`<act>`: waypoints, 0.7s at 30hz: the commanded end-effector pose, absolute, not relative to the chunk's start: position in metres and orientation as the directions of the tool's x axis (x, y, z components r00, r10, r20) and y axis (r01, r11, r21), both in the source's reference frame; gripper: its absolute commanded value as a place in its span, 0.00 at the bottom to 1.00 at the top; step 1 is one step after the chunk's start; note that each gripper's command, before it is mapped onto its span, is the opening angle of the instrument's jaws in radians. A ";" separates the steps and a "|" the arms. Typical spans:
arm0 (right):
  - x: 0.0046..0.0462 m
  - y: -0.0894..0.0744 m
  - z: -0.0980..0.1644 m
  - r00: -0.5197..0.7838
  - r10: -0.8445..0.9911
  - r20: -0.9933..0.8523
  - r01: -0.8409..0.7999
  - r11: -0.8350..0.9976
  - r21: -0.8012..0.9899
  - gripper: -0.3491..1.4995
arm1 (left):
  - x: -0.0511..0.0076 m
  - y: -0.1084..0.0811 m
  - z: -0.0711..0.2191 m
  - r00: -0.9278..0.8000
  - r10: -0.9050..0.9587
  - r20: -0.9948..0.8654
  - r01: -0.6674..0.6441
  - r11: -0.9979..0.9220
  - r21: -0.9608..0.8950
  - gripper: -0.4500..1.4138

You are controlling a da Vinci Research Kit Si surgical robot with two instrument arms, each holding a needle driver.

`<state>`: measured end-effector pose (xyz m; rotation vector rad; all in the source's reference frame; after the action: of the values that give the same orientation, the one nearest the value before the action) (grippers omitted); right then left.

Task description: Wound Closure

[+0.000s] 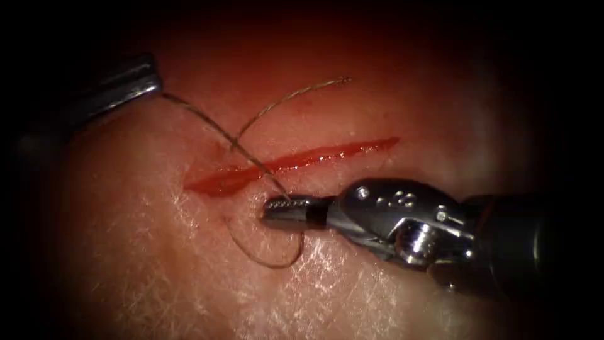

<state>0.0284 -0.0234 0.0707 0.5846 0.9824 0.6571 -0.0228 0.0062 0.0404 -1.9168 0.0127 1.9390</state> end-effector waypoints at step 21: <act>0.0250 -0.023 0.063 0.240 0.655 -0.717 -0.090 0.750 0.655 0.96 | -0.0203 0.006 0.051 -0.040 0.313 -0.949 -0.306 -0.908 -0.287 0.00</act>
<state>0.0245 -0.0221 0.0624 0.5469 1.2411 0.5437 -0.0197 0.0063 0.0506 -1.8268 -0.0071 2.0012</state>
